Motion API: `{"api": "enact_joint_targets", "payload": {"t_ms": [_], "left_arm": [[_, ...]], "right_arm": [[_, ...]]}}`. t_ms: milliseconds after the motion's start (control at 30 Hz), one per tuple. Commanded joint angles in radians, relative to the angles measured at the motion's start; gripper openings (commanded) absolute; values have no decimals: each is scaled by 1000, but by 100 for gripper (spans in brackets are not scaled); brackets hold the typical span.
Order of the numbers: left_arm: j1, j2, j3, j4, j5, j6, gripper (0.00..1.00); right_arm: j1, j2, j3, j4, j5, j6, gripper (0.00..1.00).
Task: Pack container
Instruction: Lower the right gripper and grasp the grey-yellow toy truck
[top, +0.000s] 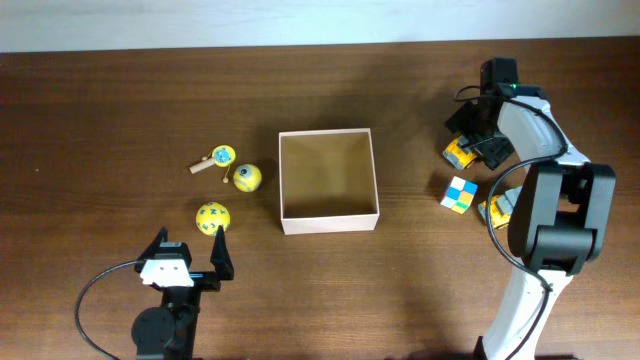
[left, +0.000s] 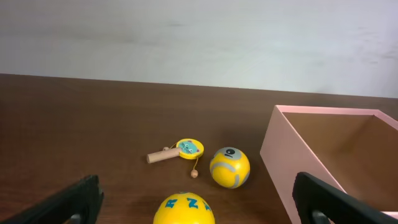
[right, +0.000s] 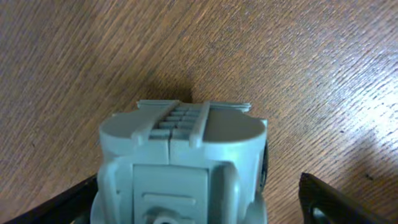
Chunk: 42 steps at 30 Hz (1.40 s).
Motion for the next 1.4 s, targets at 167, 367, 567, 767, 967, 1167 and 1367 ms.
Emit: {"api": "enact_joint_targets", "payload": {"t_ms": [167, 367, 567, 767, 967, 1167, 1367], "left_arm": [[5, -8, -5, -1, 11, 19, 99], [5, -8, -5, -1, 11, 19, 99], [5, -8, -5, -1, 11, 19, 99], [5, -8, -5, -1, 11, 19, 99], [5, -8, -5, -1, 11, 19, 99], [5, -8, -5, -1, 11, 19, 99], [5, -8, -5, -1, 11, 19, 99]], "right_arm": [[-3, 23, 16, 3, -2, -5, 76], [-3, 23, 16, -12, -2, -13, 70], [-3, 23, 16, -30, -3, -12, 59], [-3, 23, 16, -34, -23, -85, 58], [-3, 23, 16, -43, -25, -169, 58], [-3, 22, 16, -46, -25, -303, 57], [-3, 22, 24, -46, -62, -450, 54]]}}
